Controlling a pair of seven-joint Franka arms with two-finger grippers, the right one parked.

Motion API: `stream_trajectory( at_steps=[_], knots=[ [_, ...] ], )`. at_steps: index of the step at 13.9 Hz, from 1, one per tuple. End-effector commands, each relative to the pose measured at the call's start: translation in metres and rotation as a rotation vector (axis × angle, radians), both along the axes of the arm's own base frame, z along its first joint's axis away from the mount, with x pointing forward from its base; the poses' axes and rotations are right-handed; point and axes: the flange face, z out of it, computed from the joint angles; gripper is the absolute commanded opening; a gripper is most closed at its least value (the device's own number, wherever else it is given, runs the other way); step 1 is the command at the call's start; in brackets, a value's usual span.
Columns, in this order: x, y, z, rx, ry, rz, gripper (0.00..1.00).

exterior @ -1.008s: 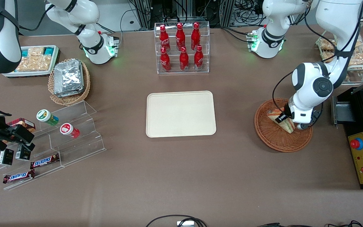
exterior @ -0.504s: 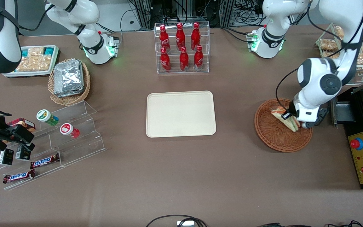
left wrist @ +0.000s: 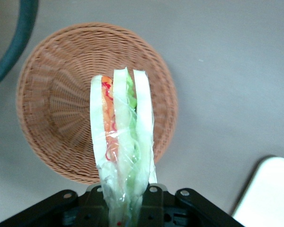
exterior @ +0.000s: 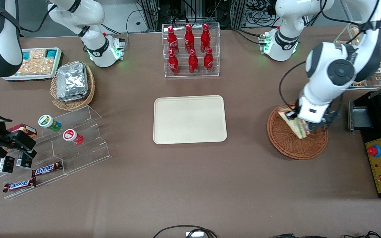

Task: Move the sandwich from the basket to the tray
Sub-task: 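Lift the sandwich and carry it over the wooden tray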

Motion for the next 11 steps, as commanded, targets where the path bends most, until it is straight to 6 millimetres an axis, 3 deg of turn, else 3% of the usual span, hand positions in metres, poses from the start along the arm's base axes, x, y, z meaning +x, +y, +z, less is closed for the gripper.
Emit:
stream_trajectory(
  at_steps=[1, 7, 11],
  knots=[
    [0.004, -0.035, 0.005, -0.009, 0.0, -0.082, 0.0],
    [-0.034, -0.145, -0.019, 0.005, 0.022, -0.304, 0.0],
    [-0.058, -0.209, -0.067, 0.015, 0.054, -0.394, 0.0]
  ],
)
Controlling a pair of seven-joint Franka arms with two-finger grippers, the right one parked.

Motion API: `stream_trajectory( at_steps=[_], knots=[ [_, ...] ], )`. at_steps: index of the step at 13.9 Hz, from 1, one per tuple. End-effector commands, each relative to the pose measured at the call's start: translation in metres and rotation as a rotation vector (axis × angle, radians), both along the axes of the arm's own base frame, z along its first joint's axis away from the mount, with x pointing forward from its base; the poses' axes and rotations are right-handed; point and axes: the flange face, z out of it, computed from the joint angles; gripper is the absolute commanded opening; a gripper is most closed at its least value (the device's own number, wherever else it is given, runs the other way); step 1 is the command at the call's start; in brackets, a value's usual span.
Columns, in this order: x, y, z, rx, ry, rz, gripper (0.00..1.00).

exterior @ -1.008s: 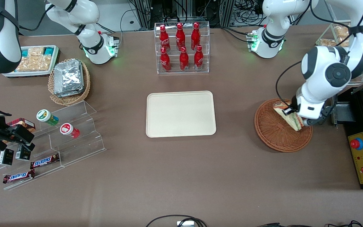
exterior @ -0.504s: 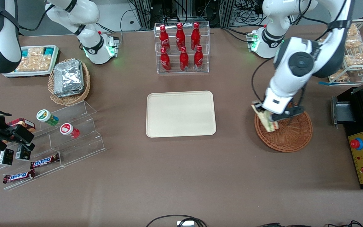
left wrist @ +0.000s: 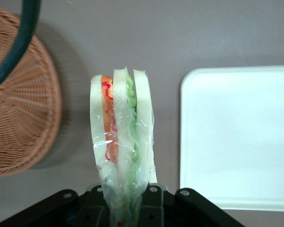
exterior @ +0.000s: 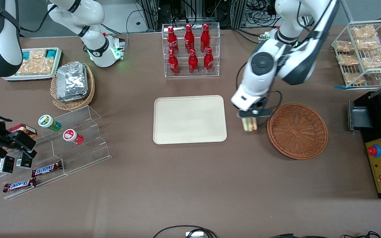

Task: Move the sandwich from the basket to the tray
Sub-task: 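Lift the sandwich and carry it over the wooden tray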

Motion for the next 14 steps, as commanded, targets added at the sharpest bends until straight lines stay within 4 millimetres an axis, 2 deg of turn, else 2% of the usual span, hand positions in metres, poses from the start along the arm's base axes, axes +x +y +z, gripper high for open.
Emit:
stream_trajectory(
  at_steps=[1, 4, 7, 14],
  knots=[
    [-0.003, -0.038, -0.035, 0.014, -0.003, -0.025, 0.0],
    [-0.025, -0.077, -0.07, 0.008, -0.033, -0.071, 0.0],
    [-0.04, -0.106, -0.092, -0.019, -0.03, -0.101, 0.0],
    [-0.05, -0.144, -0.117, -0.059, -0.021, -0.122, 0.0]
  ],
)
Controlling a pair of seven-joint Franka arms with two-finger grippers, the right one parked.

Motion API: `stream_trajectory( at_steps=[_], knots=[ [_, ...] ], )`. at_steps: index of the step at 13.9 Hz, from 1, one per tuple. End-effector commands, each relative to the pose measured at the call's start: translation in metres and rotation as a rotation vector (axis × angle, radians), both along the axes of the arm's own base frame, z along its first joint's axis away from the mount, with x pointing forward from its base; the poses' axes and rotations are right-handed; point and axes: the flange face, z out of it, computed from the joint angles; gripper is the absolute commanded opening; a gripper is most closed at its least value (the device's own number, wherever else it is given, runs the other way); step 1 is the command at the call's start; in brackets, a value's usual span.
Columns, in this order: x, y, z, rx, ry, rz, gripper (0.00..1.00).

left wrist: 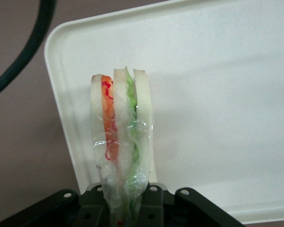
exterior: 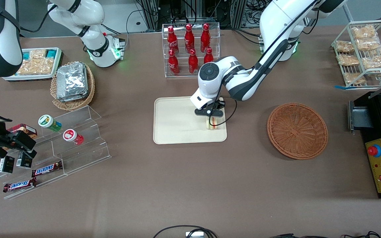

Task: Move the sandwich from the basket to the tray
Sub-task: 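Lower the sandwich onto the tray and open the left gripper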

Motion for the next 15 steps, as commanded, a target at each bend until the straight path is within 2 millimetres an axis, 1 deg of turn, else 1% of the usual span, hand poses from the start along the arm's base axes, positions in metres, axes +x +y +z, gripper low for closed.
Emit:
stream_trajectory(
  at_steps=[1, 2, 4, 5, 6, 7, 8, 10, 12, 15],
  knots=[
    [-0.003, -0.015, -0.006, -0.013, -0.014, -0.006, 0.0],
    [-0.007, -0.018, -0.01, -0.01, -0.017, -0.022, 0.0],
    [-0.009, -0.017, -0.02, 0.002, -0.013, -0.034, 0.0],
    [-0.01, -0.018, -0.021, 0.003, -0.012, -0.035, 0.0],
    [-0.01, -0.018, -0.023, 0.005, -0.008, -0.036, 0.04],
    [-0.01, -0.018, -0.023, 0.005, -0.008, -0.036, 0.1],
    [-0.01, -0.018, -0.023, 0.005, -0.008, -0.035, 0.22],
    [-0.01, -0.017, -0.023, 0.006, -0.008, -0.012, 0.48],
    [-0.006, -0.016, -0.019, 0.004, -0.018, 0.039, 0.55],
    [0.009, -0.018, 0.0, -0.018, -0.043, 0.086, 0.63]
  ],
)
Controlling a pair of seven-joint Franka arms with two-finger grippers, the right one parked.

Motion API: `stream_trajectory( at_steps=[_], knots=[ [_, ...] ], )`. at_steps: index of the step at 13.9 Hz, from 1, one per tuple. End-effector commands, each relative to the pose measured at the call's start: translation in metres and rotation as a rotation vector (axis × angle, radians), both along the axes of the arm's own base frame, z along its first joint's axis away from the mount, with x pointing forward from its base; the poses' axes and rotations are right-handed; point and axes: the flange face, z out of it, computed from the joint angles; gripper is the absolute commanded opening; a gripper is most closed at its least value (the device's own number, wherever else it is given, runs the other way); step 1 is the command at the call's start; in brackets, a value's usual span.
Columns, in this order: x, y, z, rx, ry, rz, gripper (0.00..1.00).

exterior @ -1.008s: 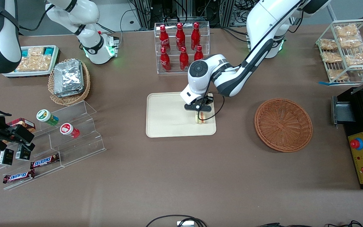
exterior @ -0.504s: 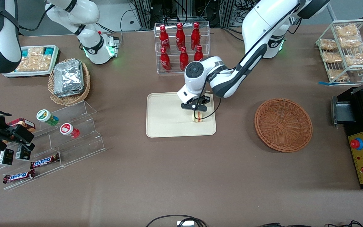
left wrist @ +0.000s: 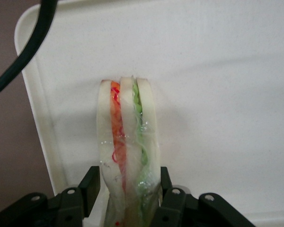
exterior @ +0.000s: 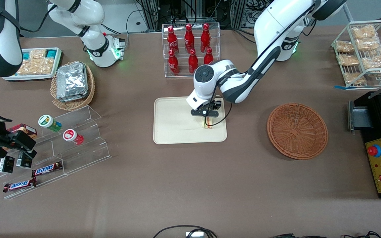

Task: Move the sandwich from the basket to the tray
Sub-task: 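Lower the sandwich onto the tray and open the left gripper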

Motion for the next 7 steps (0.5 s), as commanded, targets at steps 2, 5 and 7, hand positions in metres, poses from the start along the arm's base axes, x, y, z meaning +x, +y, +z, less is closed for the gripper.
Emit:
stream_trajectory(
  at_steps=[2, 5, 7],
  knots=[
    [0.023, -0.007, 0.029, -0.023, -0.05, 0.054, 0.63],
    [0.046, -0.005, 0.055, -0.001, -0.056, 0.099, 0.63],
    [0.07, 0.008, 0.07, -0.003, -0.063, 0.155, 0.63]
  ],
)
